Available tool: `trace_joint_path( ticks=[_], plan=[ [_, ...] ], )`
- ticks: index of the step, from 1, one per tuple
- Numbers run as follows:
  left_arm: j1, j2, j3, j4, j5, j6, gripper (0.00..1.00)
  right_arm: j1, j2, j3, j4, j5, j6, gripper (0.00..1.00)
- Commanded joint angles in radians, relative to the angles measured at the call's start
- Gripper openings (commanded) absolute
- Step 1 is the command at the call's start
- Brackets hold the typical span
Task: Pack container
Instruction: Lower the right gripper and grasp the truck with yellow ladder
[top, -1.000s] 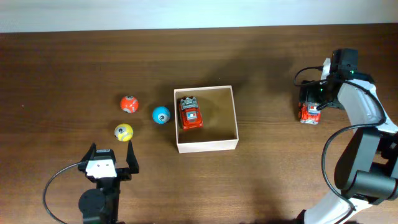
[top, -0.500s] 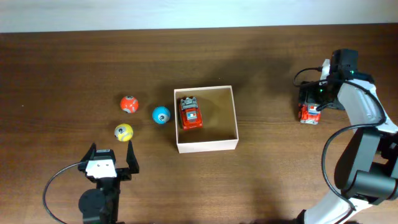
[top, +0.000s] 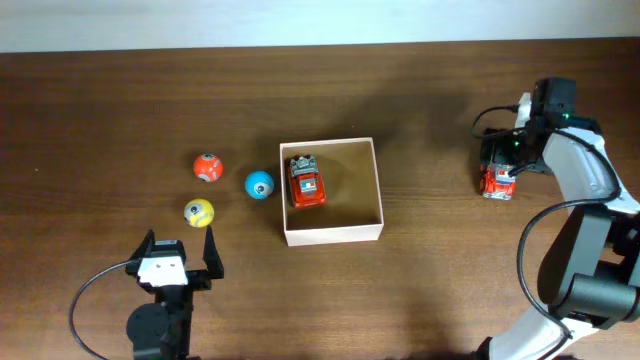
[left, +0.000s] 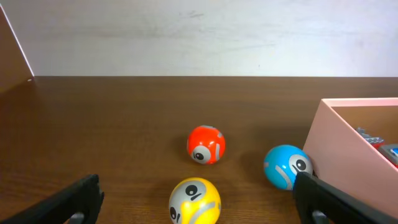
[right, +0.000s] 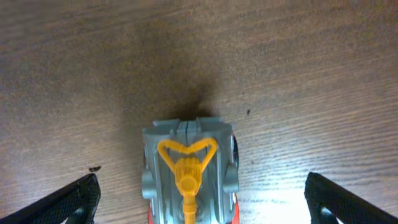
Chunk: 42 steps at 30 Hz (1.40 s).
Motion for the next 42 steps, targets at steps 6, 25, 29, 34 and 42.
trace_joint_path(
  ticks=[6,25,29,34,42],
  plan=[
    [-0.003,-0.006,-0.002,-0.008,-0.003,0.019,0.99,0.000,0.014,-0.009,0.061,-0.016,-0.041,0.99],
    [-0.003,-0.006,-0.002,-0.008,-0.003,0.019,0.99,0.000,0.107,-0.011,0.105,-0.009,-0.225,0.99],
    [-0.003,-0.006,-0.002,-0.008,-0.003,0.019,0.99,-0.002,0.107,-0.011,0.056,-0.009,-0.224,1.00],
    [-0.003,-0.006,-0.002,-0.008,-0.003,0.019,0.99,-0.002,0.107,-0.011,0.013,-0.010,-0.220,0.86],
    [-0.003,-0.006,-0.002,-0.008,-0.003,0.019,0.99,-0.002,0.107,-0.011,0.006,-0.031,-0.220,0.62]
  ],
)
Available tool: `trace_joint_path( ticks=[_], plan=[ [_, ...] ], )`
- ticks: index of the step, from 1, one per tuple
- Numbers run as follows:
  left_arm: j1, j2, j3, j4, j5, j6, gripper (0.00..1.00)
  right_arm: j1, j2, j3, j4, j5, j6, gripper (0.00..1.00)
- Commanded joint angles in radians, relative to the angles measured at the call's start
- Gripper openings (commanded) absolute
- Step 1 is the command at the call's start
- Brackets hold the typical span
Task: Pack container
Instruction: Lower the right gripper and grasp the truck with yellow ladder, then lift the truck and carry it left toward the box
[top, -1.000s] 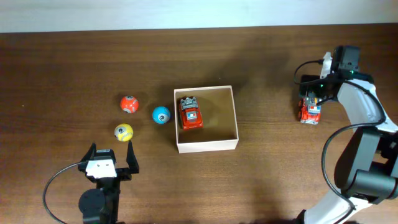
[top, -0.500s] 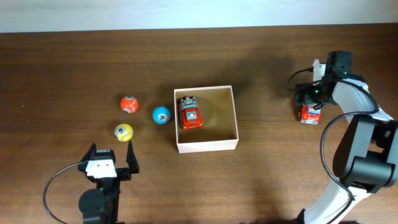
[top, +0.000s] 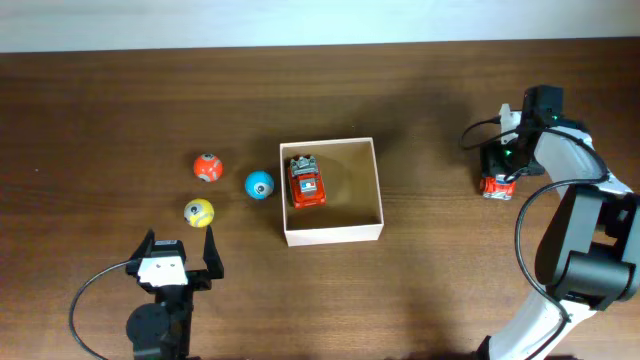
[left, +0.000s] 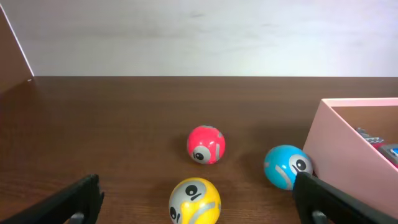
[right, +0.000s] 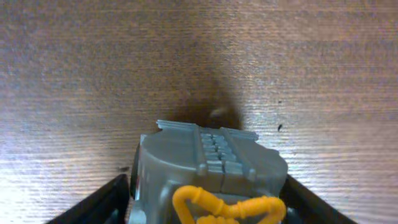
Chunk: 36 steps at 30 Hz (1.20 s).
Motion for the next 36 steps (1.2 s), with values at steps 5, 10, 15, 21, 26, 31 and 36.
trace_joint_path(
  ticks=[5,10,15,21,26,31,36],
  plan=[
    [-0.003,-0.006,-0.002,-0.008,-0.003,0.019,0.99,-0.002,0.007,-0.009,-0.003,-0.016,-0.004,0.57],
    [-0.003,-0.006,-0.002,-0.008,-0.003,0.019,0.99,-0.002,0.007,-0.009,0.000,-0.016,-0.004,0.50],
    [-0.003,-0.006,-0.002,-0.008,-0.003,0.019,0.99,-0.002,0.007,-0.008,0.000,-0.016,-0.004,0.46],
    [-0.003,-0.006,-0.002,-0.008,-0.003,0.019,0.99,0.000,0.007,0.001,0.000,-0.016,-0.004,0.45],
    [-0.003,-0.006,-0.002,-0.008,-0.003,0.019,0.99,0.000,0.007,0.008,-0.003,-0.023,-0.004,0.46],
    [-0.003,-0.006,-0.002,-0.008,-0.003,0.019,0.99,0.000,0.007,0.046,-0.041,-0.106,-0.003,0.45],
    [-0.003,-0.006,-0.002,-0.008,-0.003,0.019,0.99,0.000,0.007,0.175,-0.141,-0.256,-0.004,0.45]
  ],
)
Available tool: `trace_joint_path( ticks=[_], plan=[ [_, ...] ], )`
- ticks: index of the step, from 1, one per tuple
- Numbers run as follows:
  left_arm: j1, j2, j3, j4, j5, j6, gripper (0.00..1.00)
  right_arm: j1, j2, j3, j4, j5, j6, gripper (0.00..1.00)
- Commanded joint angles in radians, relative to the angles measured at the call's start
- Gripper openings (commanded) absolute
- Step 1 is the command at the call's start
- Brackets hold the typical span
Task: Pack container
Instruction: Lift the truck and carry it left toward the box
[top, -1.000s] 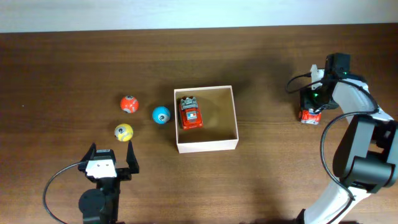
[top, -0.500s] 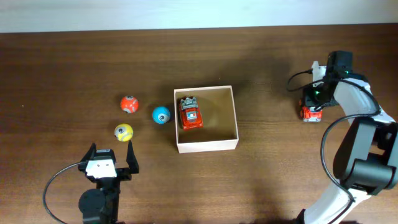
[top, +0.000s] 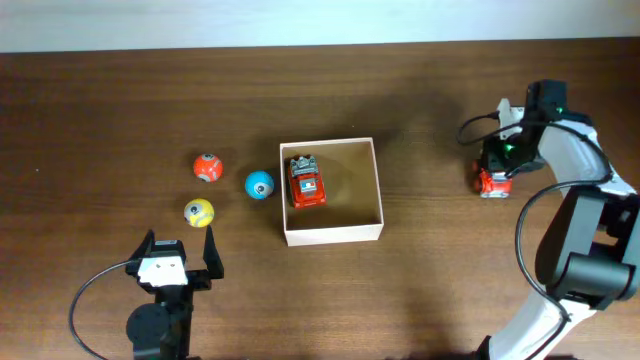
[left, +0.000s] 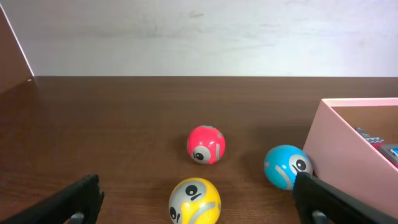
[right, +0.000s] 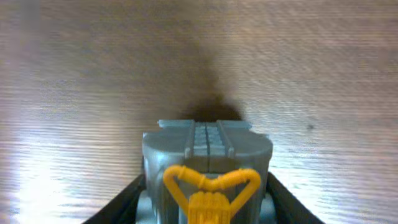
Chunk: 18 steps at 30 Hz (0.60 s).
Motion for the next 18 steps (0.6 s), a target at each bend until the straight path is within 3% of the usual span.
trace_joint_path(
  ticks=[1,10,18],
  plan=[
    [-0.003,-0.006,-0.002,-0.008,-0.003,0.019,0.99,0.000,0.005,0.135,-0.061,-0.167,-0.003,0.45],
    [-0.003,-0.006,-0.002,-0.008,-0.003,0.019,0.99,0.000,0.003,0.398,-0.275,-0.498,-0.004,0.44],
    [-0.003,-0.006,-0.002,-0.008,-0.003,0.019,0.99,0.014,0.003,0.473,-0.311,-0.852,-0.004,0.39]
  ],
)
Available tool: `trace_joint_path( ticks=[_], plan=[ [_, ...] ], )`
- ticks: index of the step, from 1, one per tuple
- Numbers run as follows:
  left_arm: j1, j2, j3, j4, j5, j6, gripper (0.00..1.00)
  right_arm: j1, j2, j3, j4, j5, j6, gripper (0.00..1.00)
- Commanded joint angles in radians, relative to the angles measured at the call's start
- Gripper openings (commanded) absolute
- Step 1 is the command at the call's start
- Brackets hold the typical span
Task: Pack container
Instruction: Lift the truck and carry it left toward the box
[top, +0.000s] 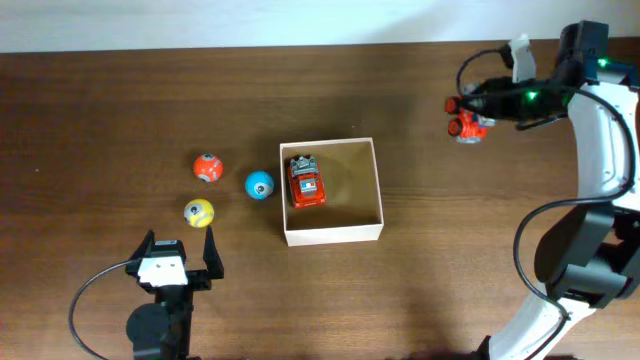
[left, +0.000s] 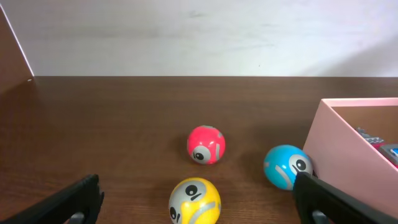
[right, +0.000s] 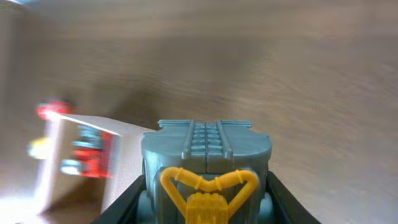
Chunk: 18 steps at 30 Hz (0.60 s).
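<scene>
A pale cardboard box (top: 375, 190) stands mid-table with one red toy car (top: 306, 182) inside, by its left wall. My right gripper (top: 478, 112) is shut on a second red and grey toy car (top: 467, 117), held in the air at the back right of the box; the right wrist view shows the car (right: 205, 168) clamped between both fingers, the box (right: 81, 155) blurred below. Left of the box lie an orange-red ball (top: 207, 167), a blue ball (top: 259, 185) and a yellow ball (top: 199, 212). My left gripper (top: 172, 262) stands open just in front of the yellow ball (left: 194, 200).
The brown wooden table ends at a white wall (top: 300, 20) along the back. The right arm's black cable (top: 530, 250) loops over the table at the right. The blue ball (left: 287, 167) lies close against the box's left wall (left: 348, 155).
My right gripper has risen off the table with the toy car and moved toward the back and slightly left. The left arm, balls and box are unchanged.
My right gripper stood open around the toy car on the table at the far right. Then its fingers were close against the car's sides, then shut on it. Now it holds the car in the air, nearer the box. The left arm stayed still throughout.
</scene>
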Motion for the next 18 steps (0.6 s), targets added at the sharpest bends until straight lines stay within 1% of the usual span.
trace_joint_path(
  ticks=[1,5,8,11,16,18],
  plan=[
    [-0.003,-0.006,-0.002,-0.008,-0.003,0.019,0.99,0.020,-0.007,0.041,-0.004,-0.275,-0.007,0.39],
    [-0.003,-0.006,-0.002,-0.008,-0.003,0.019,0.99,0.069,-0.007,0.043,-0.004,-0.362,-0.007,0.39],
    [-0.003,-0.006,-0.002,-0.008,-0.003,0.019,0.99,0.122,-0.007,0.043,-0.003,-0.383,-0.007,0.39],
    [-0.003,-0.006,-0.002,-0.008,-0.003,0.019,0.99,0.207,-0.007,0.043,0.007,-0.417,-0.007,0.39],
    [-0.003,-0.006,-0.002,-0.008,-0.003,0.019,0.99,0.309,-0.007,0.045,0.015,-0.423,-0.007,0.39],
    [-0.003,-0.006,-0.002,-0.008,-0.003,0.019,0.99,0.348,-0.007,0.045,0.013,-0.380,-0.006,0.38]
  ],
)
